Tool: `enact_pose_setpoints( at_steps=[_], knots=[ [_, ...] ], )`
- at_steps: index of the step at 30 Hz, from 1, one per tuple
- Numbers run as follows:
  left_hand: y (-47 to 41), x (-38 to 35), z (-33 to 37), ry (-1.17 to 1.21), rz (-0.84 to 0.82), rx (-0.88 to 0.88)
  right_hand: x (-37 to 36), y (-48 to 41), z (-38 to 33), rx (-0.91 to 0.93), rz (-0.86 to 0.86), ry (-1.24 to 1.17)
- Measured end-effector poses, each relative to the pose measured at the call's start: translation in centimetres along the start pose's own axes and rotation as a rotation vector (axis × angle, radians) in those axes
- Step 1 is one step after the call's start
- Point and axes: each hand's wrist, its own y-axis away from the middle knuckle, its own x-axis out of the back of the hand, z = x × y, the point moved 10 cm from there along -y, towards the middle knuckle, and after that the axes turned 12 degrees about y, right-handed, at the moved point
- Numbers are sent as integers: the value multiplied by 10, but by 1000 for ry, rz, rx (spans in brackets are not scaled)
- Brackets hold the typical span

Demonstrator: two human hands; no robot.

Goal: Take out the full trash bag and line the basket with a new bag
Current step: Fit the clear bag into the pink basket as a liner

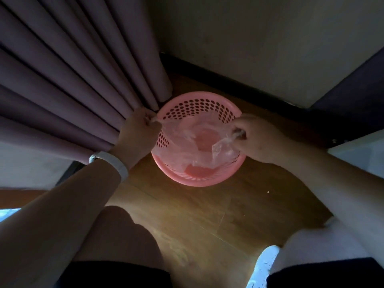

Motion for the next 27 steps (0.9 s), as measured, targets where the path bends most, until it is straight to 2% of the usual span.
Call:
enact_pose_setpoints(
  at_steps=[2, 4, 6, 7, 9, 10, 12, 14, 16, 19, 23, 27],
  knots=[
    [-2, 10, -10, -22, 9, 18, 4, 6, 3, 22, 10, 48],
    [0, 14, -5, -237, 22, -122, 5, 14, 10, 0, 7, 58],
    [16, 0, 26, -513, 22, -486, 3, 21, 11, 8, -15, 70],
    [32, -17, 46, -568, -12, -681, 3, 23, 9, 17, -18, 78],
    [62, -60, 66, -601, -228, -940, 5, 25, 6, 33, 0, 78],
    [74, -85, 62, -641, -391, -960, 7, 25, 3, 39, 7, 67],
    [84, -119, 34, -777, -644, -864, 10, 26, 0, 53, 2, 54],
    [75, -124, 5, -908, -731, -736, 15, 28, 3, 58, -7, 57],
    [63, -117, -7, -979, -745, -664, 25, 33, 12, 42, 1, 78],
    [57, -110, 0, -1022, -684, -750, 38, 38, 32, -27, 10, 183],
    [61, -103, 8, -894, -636, -809, 25, 42, 35, -96, -133, 431],
    [85, -99, 31, -755, -625, -1002, 29, 46, -29, 200, 142, 566]
  ],
)
